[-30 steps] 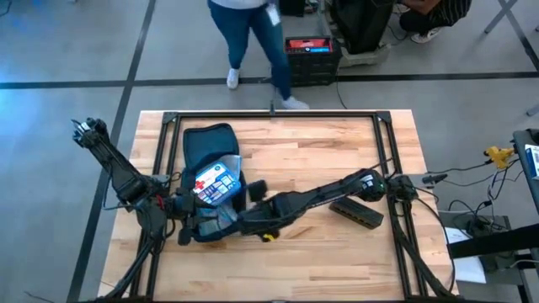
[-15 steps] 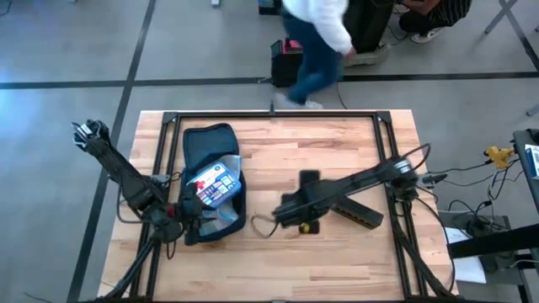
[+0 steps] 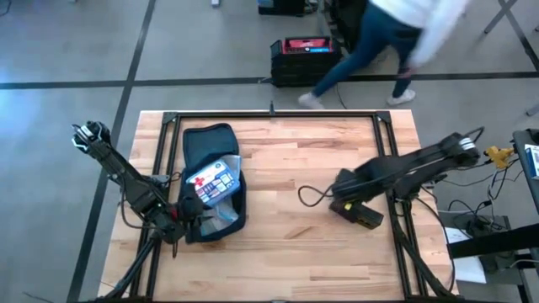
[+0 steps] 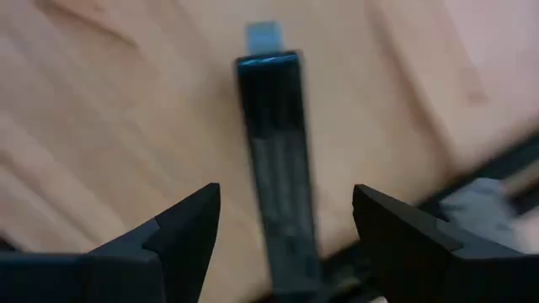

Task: Unpack backpack
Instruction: Put the black pill organizer into the backpack

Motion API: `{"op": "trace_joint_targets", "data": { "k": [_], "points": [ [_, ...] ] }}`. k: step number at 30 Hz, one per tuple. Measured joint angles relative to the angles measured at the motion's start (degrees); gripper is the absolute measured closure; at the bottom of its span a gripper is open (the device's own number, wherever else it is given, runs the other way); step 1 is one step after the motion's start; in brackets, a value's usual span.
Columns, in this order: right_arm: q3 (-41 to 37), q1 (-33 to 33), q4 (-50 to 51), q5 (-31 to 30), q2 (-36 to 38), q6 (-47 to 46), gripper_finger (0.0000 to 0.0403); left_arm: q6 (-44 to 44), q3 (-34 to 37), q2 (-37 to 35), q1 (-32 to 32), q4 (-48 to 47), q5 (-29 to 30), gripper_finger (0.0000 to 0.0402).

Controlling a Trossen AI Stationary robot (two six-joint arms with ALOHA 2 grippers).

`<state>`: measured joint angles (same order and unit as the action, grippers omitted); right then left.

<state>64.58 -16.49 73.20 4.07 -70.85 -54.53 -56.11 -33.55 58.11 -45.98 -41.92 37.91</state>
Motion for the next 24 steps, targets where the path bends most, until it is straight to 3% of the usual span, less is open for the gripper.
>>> {"op": "trace_joint_targets", "data": {
  "k": [3,14,19,24],
  "points": [
    [-5.59,-0.11,-6.75,2.41,1.98,1.45,0.0123,-4.48,0.29,-0.08,0.00,-2.25,-0.04,0.0283],
    [-11.77,-0.13,-7.52,0.36,-1.67,6.43,0.0033,-8.46,0.38,-0.09,0.00,-2.05,0.09,0.0283],
    [-12.91,-0.13,-8.26,-3.90,-5.52,10.77,0.0024,-9.16,0.38,-0.09,0.00,-2.01,0.24,0.0283],
    [-15.23,-0.12,-13.89,-3.46,-9.50,13.51,0.0029,-9.16,0.38,-0.09,0.02,-1.98,0.63,0.0283]
  ]
}}
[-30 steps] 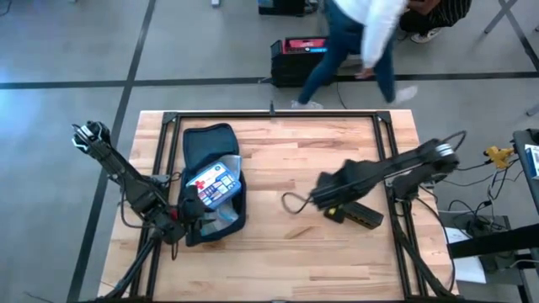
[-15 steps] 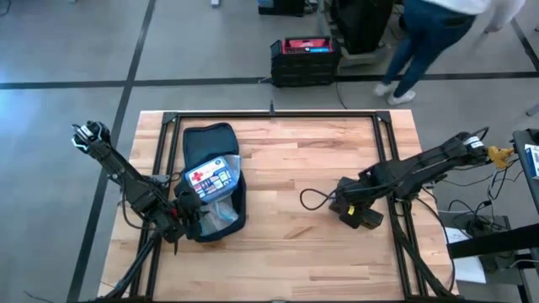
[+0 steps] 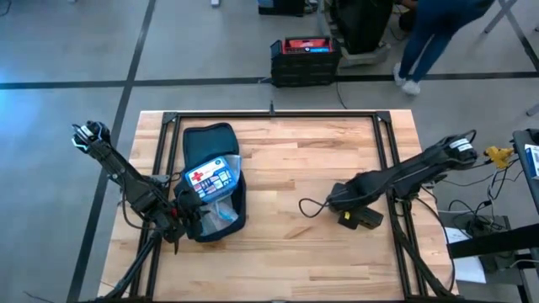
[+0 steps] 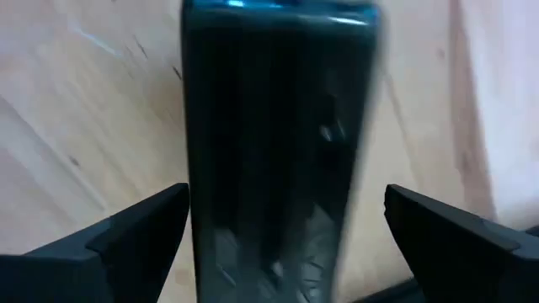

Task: Unpack backpack
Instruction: Put the black pill organizer into the backpack

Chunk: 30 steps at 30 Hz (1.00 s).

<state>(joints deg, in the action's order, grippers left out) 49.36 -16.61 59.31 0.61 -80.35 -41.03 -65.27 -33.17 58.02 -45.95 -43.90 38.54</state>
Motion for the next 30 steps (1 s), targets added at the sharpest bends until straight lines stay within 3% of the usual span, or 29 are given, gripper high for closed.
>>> {"op": "trace_joint_targets", "data": {
  "k": [5,12,20,26,30],
  "points": [
    [-0.47,0.01,-2.43,0.95,-3.19,1.04,0.0083,0.10,0.00,0.00,0.02,-1.29,1.31,0.0283],
    [-0.24,0.10,-2.82,1.10,-4.08,0.66,0.0253,-0.38,0.02,-0.85,0.04,-4.57,1.52,0.0283],
    [2.33,0.01,-2.92,1.49,-3.48,2.25,0.0253,4.82,-4.13,-1.66,0.04,-1.81,-0.58,0.0283],
    [13.58,0.12,-4.45,-3.54,-3.46,6.89,0.0253,5.62,-6.78,-1.54,0.04,-1.64,-7.36,0.0283],
    [21.87,0.74,-11.15,-8.28,-4.61,14.54,0.0253,4.15,-6.49,0.00,0.05,-0.99,-10.47,0.0283]
  ]
}}
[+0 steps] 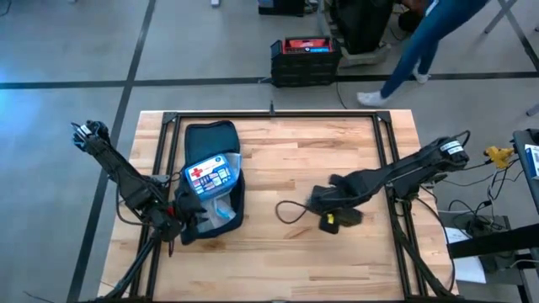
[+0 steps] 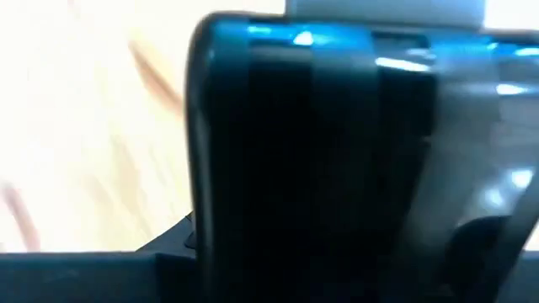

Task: Unpack backpack
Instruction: Put the black pill organizer into the backpack

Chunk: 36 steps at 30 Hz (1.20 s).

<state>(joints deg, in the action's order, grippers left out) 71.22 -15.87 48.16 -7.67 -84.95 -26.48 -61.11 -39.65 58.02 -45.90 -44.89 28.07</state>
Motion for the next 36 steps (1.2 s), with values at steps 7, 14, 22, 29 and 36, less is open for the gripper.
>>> {"op": "trace_joint_targets", "data": {
  "k": [7,14,22,29,36],
  "points": [
    [10.06,3.94,-17.15,0.58,-7.44,17.66,0.0253,0.70,0.04,7.90,-0.01,9.02,-4.85,0.0283],
    [23.23,8.19,-27.75,6.31,-19.96,31.22,0.0253,-3.87,-3.56,14.22,-0.60,4.19,-12.65,0.0283],
    [42.02,12.19,-27.24,11.04,-34.82,38.67,0.0253,-2.56,-19.27,13.08,-6.35,-14.43,-5.41,0.0283],
    [56.57,14.38,-21.43,20.08,-48.33,37.89,0.0253,-10.73,-28.37,12.29,-14.02,-35.09,11.82,0.0283],
    [63.17,14.64,-15.44,29.52,-56.74,35.68,0.0253,-15.40,-25.95,11.94,-15.54,-38.91,19.42,0.0283]
  ]
}}
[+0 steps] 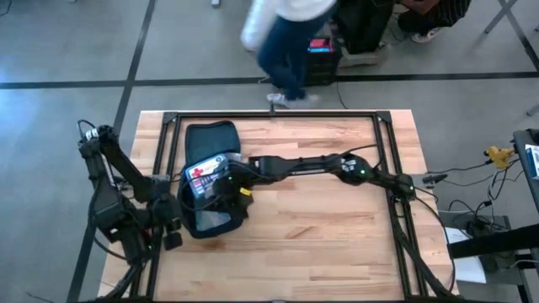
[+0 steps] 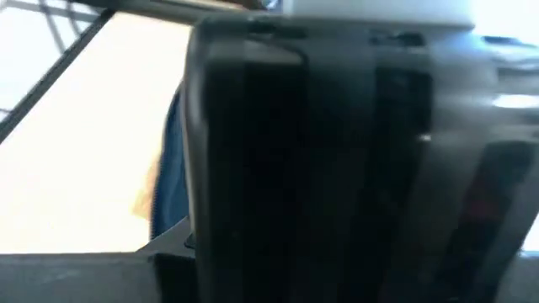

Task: Unpack backpack
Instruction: Put the black pill organizer into the backpack, then close the backpack

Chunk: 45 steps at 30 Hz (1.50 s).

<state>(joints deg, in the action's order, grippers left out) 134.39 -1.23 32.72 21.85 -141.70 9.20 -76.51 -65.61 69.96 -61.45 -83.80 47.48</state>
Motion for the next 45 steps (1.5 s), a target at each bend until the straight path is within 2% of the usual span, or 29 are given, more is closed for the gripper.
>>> {"op": "trace_joint_targets", "data": {
  "k": [6,11,15,18,22,27,32,38,43,45],
  "points": [
    [0.02,0.01,-2.91,4.19,-3.23,-3.47,0.0253,-0.79,2.35,0.02,0.59,0.50,0.68,0.0283],
    [-0.80,-0.83,-7.44,3.87,-3.48,-2.23,0.0244,-0.92,3.08,0.02,0.60,1.68,1.57,0.0283],
    [-1.69,-2.12,-11.59,2.34,-3.95,-2.18,0.0136,-0.85,3.66,0.02,0.79,2.89,3.68,0.0283],
    [-1.73,-3.05,-12.24,-1.33,-3.92,-1.67,0.0062,-0.78,4.16,0.02,0.86,3.79,4.82,0.0283],
    [-1.73,-3.44,-11.55,-2.61,-3.34,-1.62,0.0016,-0.76,4.40,0.02,0.92,4.76,5.11,0.0283],
    [-1.43,-3.63,-10.70,-2.82,-0.97,-0.97,0.0015,-0.76,5.74,0.11,0.99,6.65,6.63,0.0283],
    [-1.29,-3.75,-8.64,-3.09,1.33,-0.44,0.0021,-1.74,10.79,0.15,1.79,8.77,5.52,0.0283],
    [-1.26,-4.36,-2.99,-5.22,5.73,1.84,0.0021,-5.97,16.58,0.04,1.99,9.74,-4.06,0.0283],
    [-1.18,-5.28,3.92,-14.39,10.74,5.50,0.0021,-6.99,20.18,0.04,1.99,13.40,-14.29,0.0283],
    [-1.18,-5.23,5.91,-18.92,12.43,6.27,0.0021,-6.71,21.30,-0.04,1.99,14.61,-16.28,0.0283]
  ]
}}
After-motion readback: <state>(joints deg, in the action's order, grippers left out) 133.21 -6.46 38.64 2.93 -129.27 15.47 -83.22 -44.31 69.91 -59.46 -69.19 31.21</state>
